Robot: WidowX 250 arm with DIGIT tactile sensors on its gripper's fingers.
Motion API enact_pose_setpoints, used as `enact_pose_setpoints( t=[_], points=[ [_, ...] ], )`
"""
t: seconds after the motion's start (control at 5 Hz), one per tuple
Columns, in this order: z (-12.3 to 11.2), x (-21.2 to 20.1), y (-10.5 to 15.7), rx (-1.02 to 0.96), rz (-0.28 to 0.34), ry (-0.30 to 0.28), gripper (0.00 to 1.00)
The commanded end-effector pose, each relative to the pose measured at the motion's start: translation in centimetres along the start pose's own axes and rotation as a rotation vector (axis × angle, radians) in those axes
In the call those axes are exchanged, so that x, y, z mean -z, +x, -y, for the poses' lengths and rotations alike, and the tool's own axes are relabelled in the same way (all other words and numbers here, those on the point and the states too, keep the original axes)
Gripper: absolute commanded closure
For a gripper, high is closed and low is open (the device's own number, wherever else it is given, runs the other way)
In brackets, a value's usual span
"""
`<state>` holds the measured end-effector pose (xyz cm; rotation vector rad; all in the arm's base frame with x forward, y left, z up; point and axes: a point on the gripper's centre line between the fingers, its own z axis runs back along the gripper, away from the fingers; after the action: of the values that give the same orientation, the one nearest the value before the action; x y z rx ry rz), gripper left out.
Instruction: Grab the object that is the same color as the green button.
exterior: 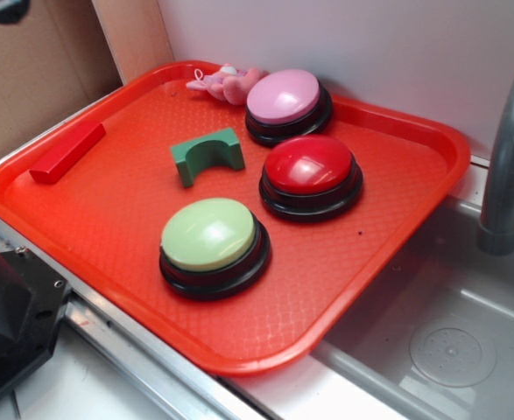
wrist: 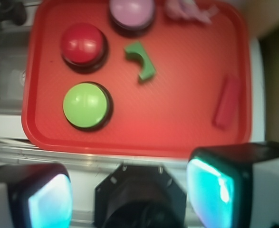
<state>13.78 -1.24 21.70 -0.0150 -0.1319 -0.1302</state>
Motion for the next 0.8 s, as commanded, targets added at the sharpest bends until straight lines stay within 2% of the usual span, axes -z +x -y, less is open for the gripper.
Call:
enact_pose_setpoints(
  t=[0.0,0.2,0.4,0.6],
  points=[
    [-1.8,5.5,5.6,0.208,0.111,0.028,0.0],
    [-2.6,8.5,7.5,0.28,0.16,0.041,0.0],
    [-3.1,11.9,9.3,0.317,0.14,0.061,0.0],
    [-3.8,15.3,9.9,0.314,0.131,0.064,0.0]
  ],
)
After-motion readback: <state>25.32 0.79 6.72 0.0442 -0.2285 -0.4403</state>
